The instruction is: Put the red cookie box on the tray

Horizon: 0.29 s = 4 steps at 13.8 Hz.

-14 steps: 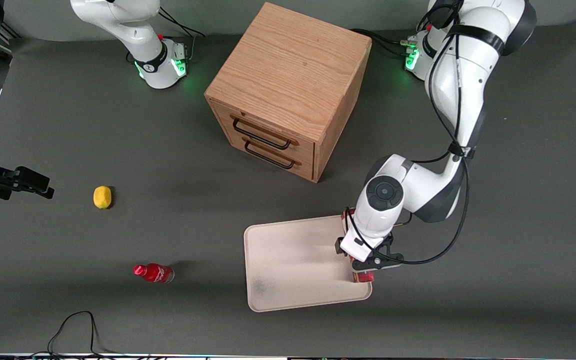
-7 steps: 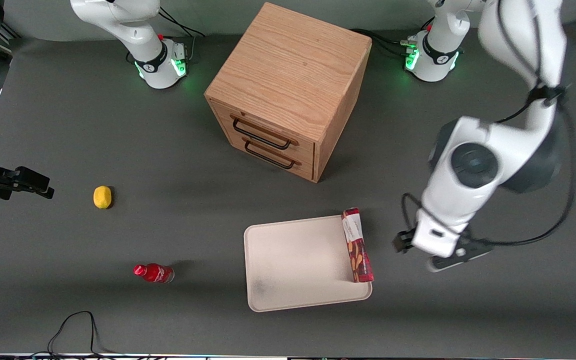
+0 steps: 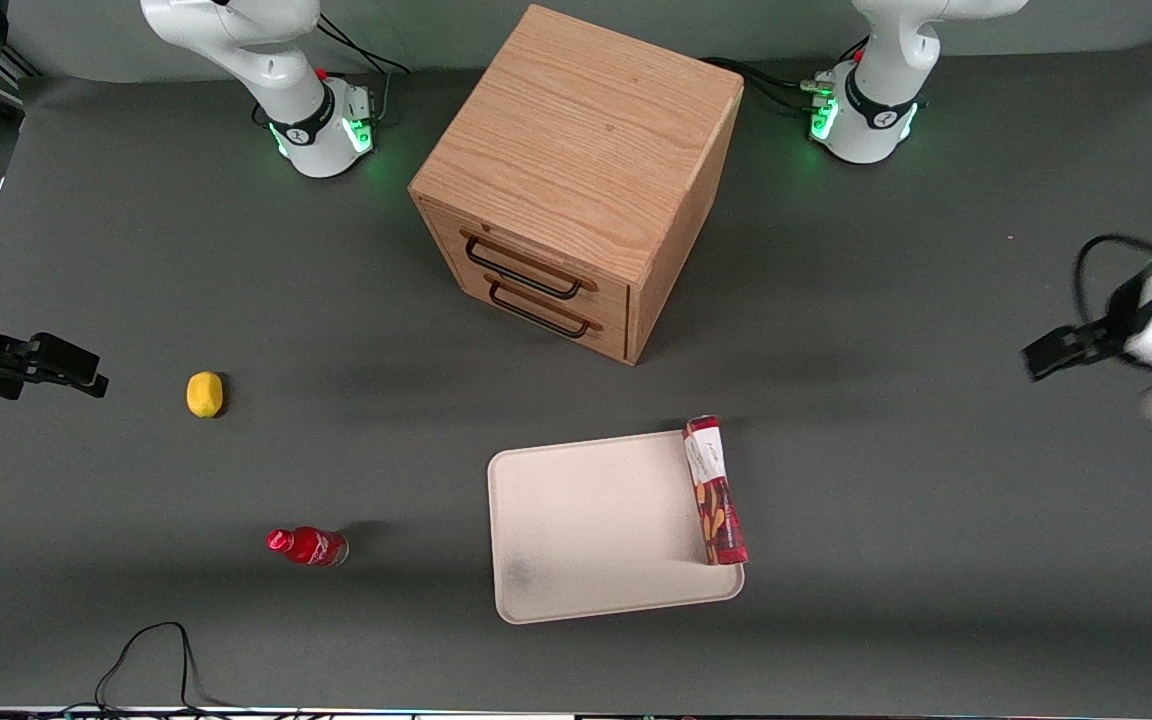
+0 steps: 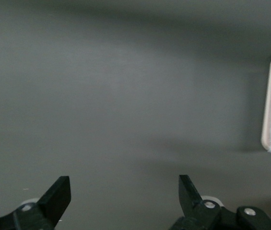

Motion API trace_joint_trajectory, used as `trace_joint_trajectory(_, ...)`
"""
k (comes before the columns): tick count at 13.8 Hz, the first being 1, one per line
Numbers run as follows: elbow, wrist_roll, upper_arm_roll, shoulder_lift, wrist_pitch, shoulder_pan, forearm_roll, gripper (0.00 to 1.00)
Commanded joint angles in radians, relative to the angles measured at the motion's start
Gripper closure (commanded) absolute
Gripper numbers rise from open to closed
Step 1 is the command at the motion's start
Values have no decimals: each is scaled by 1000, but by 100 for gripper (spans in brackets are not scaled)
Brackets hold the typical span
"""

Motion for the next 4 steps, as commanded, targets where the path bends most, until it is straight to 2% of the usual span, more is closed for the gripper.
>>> trace_joint_trajectory(1, -98, 111, 36, -131, -26, 1, -13, 0)
trace_joint_trajectory(4, -94, 114, 48, -154, -63, 1, -63, 0)
